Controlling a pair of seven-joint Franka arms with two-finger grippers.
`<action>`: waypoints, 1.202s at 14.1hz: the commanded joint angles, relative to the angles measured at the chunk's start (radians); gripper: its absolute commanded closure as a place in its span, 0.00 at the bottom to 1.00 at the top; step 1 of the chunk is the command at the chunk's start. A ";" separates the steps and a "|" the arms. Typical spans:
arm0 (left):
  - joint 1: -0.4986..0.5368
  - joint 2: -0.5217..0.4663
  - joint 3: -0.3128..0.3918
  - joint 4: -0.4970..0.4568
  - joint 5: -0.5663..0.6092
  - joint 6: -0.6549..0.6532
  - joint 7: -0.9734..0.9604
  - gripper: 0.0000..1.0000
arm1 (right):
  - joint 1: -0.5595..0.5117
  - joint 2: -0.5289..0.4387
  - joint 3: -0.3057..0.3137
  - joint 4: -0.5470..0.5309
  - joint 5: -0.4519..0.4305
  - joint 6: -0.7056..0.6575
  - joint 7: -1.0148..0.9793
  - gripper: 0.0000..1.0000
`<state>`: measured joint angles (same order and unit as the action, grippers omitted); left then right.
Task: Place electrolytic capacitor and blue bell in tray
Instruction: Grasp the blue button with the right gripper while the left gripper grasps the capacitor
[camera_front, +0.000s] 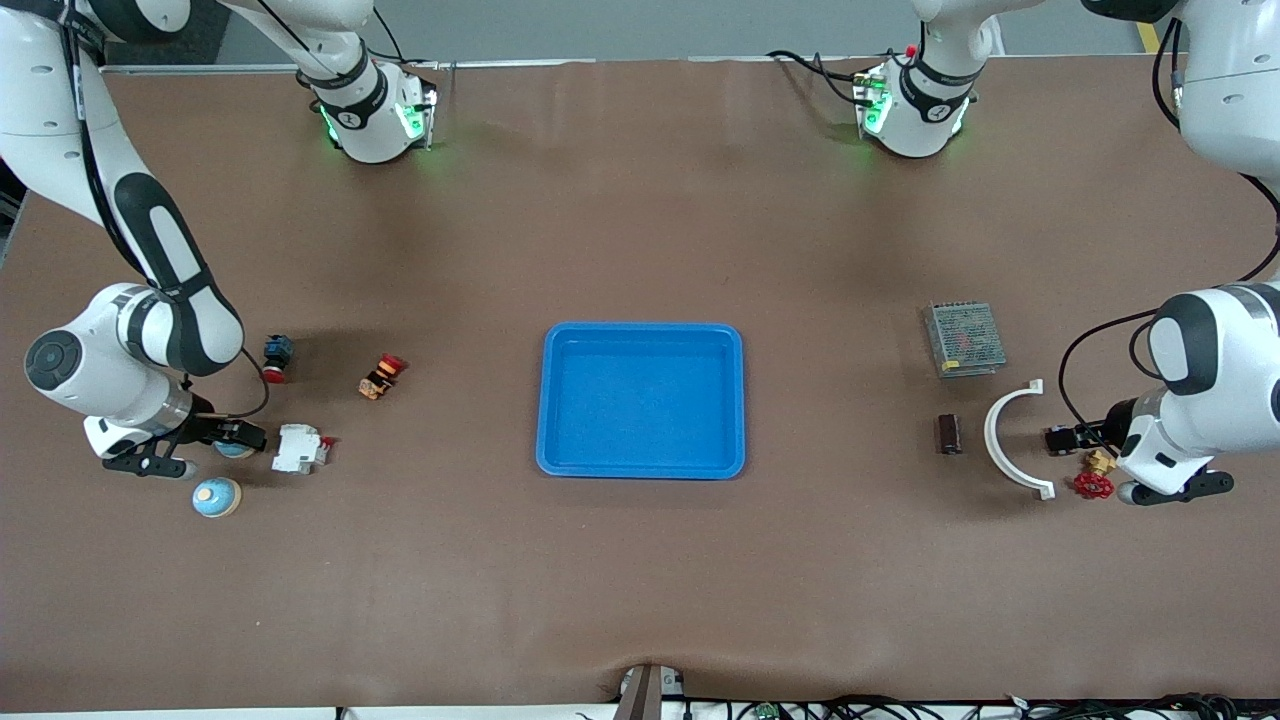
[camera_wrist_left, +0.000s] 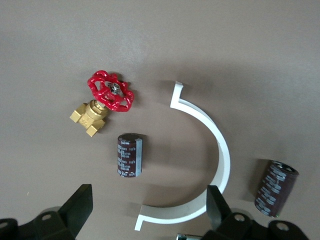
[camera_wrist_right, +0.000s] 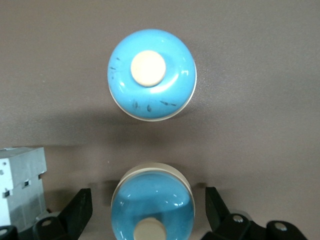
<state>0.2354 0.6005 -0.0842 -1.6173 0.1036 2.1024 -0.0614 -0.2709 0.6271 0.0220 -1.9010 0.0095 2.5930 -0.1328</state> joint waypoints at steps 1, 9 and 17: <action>0.018 0.008 -0.003 -0.003 0.021 0.028 0.015 0.00 | -0.019 0.016 0.013 0.019 0.001 0.002 -0.011 0.00; 0.027 0.038 -0.003 -0.013 0.021 0.068 0.015 0.00 | -0.024 0.017 0.013 0.019 0.001 -0.010 -0.010 1.00; 0.036 0.058 -0.003 -0.032 0.021 0.103 0.015 0.00 | 0.010 -0.046 0.022 0.279 0.003 -0.486 0.002 1.00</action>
<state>0.2622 0.6624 -0.0841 -1.6362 0.1037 2.1836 -0.0614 -0.2677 0.6054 0.0338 -1.7454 0.0098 2.2857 -0.1327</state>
